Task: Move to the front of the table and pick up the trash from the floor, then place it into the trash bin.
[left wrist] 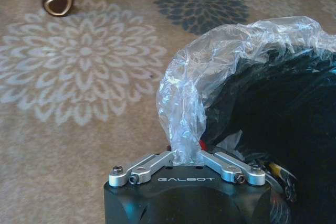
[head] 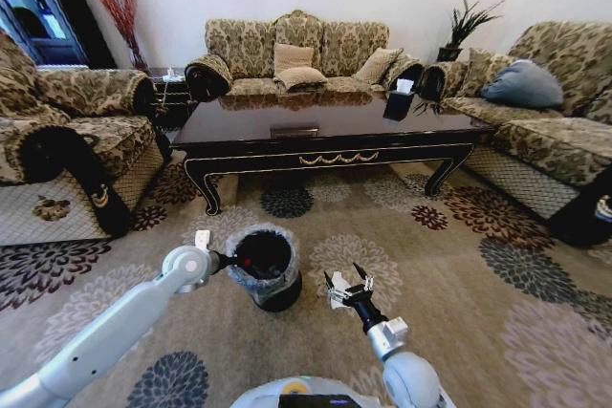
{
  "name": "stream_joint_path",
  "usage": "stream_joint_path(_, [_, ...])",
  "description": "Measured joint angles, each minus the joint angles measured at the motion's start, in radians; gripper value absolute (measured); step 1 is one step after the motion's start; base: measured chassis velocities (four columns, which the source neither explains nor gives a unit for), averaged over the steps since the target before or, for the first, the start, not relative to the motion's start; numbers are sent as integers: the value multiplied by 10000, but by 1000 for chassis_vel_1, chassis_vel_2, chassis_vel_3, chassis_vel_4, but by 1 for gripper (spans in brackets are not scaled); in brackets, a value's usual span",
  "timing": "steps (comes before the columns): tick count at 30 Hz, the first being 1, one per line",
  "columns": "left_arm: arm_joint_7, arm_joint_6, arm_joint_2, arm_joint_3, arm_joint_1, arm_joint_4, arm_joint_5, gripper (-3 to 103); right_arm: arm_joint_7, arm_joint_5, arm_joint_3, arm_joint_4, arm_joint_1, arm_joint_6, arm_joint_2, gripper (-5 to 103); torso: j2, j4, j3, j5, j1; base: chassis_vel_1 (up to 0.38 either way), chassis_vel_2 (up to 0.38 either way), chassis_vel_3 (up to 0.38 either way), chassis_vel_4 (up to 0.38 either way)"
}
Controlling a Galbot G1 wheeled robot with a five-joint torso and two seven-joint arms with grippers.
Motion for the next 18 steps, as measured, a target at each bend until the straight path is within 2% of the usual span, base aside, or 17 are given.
stream_joint_path(4, [30, 0, 43, -252, 230, 31, 0, 0, 62, 270, -119, -666, 390, -149, 81, 100, 0, 2, 0, 1, 0, 0, 0, 0, 0])
stream_joint_path(11, [197, 1, 138, -480, 613, -98, 55, 0, -113, -836, -251, -3308, 1140, 393, 310, 100, 0, 0, -1, 0, 0, 0, 0, 0, 0])
stream_joint_path(18, [170, -2, 205, -542, 707, -136, 73, 0, -154, -1321, -458, -4397, 1423, 597, 484, 100, 0, 0, 0, 0, 0, 0, 0, 0, 0])
